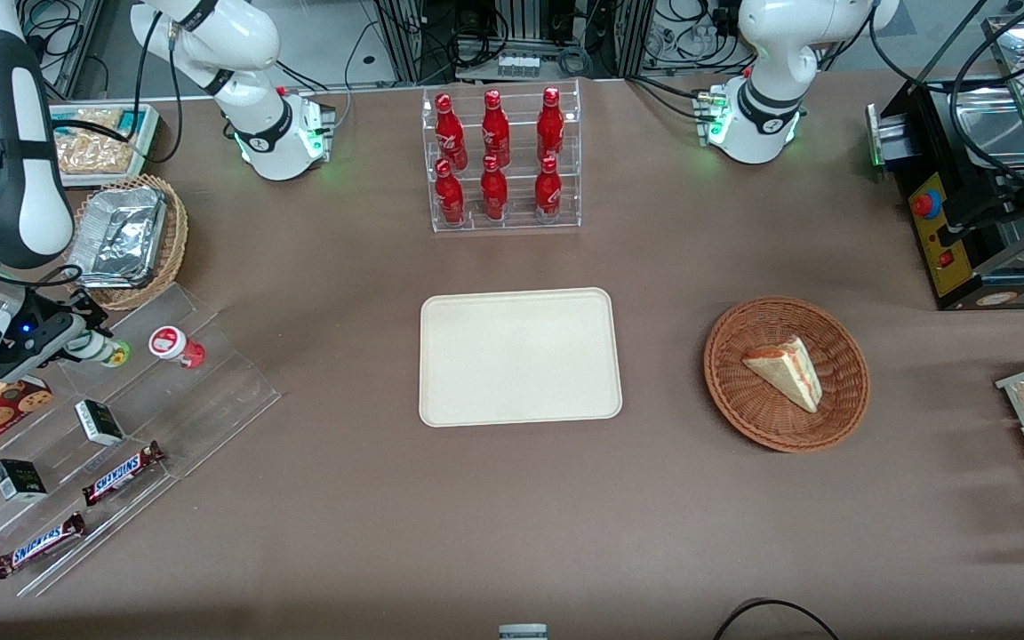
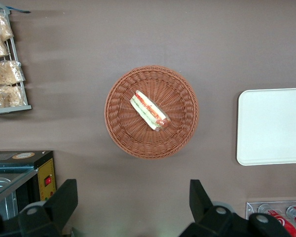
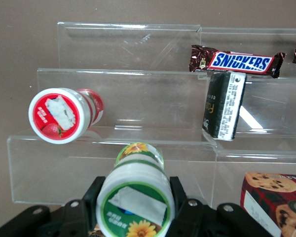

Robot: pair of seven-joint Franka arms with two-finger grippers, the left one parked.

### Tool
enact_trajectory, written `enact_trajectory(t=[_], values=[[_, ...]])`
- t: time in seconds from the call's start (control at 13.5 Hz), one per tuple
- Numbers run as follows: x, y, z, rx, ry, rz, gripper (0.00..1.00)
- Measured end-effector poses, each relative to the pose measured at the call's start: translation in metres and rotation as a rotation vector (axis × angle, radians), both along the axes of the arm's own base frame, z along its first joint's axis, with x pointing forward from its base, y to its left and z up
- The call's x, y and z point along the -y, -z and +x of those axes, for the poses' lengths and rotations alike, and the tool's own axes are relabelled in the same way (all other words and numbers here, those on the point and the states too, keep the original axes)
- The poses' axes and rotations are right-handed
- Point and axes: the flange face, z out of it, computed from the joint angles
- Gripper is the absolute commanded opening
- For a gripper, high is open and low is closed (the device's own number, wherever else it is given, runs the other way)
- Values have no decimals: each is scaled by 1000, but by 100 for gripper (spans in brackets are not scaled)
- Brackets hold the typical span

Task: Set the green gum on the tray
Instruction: 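Lower the right gripper and close it around the green gum canister, then lift the green gum canister and carry it over the cream tray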

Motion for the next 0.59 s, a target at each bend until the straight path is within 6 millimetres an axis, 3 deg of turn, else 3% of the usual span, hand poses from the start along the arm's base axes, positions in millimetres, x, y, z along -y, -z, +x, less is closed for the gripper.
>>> enact_trajectory(t=[0.3, 0.59], values=[[-16, -23, 6, 21, 8, -3, 0], [-65, -53, 24, 8, 56, 3, 0]])
